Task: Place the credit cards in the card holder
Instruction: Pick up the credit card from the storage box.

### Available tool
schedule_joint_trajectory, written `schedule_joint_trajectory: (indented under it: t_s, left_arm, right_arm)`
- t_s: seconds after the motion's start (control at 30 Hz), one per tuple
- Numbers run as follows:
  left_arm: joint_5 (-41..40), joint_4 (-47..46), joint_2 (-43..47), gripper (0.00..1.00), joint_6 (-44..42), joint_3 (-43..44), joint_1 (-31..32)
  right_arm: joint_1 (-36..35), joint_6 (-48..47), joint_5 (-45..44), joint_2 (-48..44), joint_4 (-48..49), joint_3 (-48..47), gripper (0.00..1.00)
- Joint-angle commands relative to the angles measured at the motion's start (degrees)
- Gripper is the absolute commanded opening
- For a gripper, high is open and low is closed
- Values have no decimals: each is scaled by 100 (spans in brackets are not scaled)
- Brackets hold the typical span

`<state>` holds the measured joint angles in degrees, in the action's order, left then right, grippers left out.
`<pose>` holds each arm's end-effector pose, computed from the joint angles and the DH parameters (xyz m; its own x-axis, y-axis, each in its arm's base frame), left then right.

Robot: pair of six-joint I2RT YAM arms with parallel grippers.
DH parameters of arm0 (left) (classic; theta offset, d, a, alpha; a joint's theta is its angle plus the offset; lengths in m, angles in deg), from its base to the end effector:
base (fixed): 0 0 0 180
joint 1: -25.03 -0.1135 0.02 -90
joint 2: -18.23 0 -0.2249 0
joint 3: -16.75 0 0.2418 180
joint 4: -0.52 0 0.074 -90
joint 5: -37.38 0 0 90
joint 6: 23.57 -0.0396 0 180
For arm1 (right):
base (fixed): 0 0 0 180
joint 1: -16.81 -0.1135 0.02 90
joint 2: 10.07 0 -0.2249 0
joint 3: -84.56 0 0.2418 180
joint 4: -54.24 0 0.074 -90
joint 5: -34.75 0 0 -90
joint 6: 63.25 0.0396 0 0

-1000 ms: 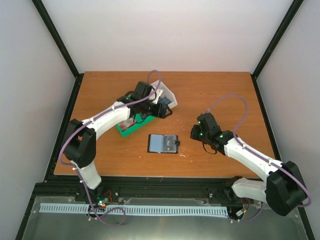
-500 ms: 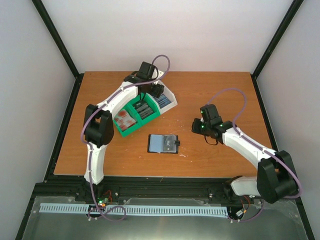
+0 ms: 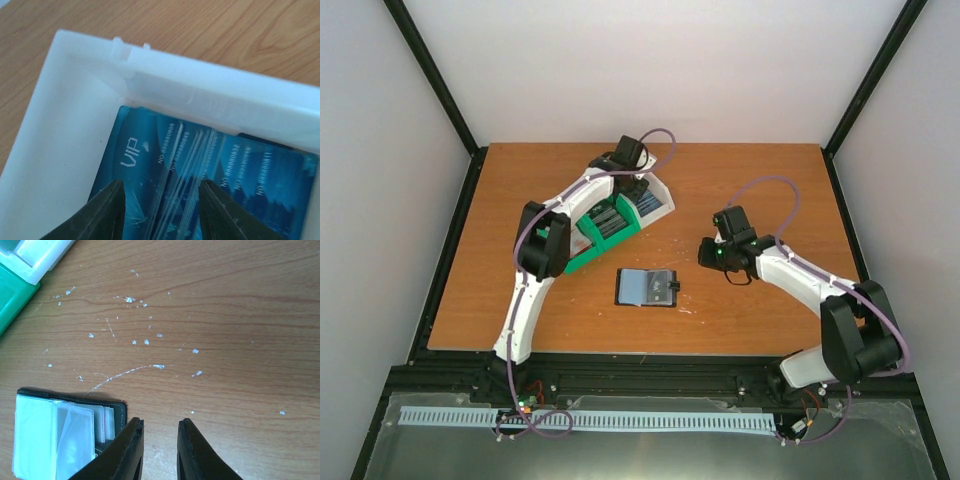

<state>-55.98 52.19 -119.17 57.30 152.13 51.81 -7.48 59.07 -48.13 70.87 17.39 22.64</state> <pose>0.4424 -0.2207 0.1657 -0.6438 0.5024 -0.5772 0.5277 0.8377 0.1406 0.2502 0.1183 0.1630 -0.8897 0.1805 -0.4193 0.0049 0.9222 0.3867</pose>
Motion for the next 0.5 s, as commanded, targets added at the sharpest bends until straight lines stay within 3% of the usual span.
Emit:
schedule_joint_trajectory:
  t_s: [0.0, 0.23, 0.47]
  left_arm:
    - [-608, -369, -233, 41, -317, 294, -15]
    - [-838, -136, -358, 38, -478, 176, -24]
    - [-386, 184, 301, 38, -441, -837, -33]
  right_arm:
    - [60, -85, 175, 203, 103, -237, 21]
    - [60, -94, 253, 541, 178, -517, 21]
    - [61, -80, 352, 881, 213, -891, 23]
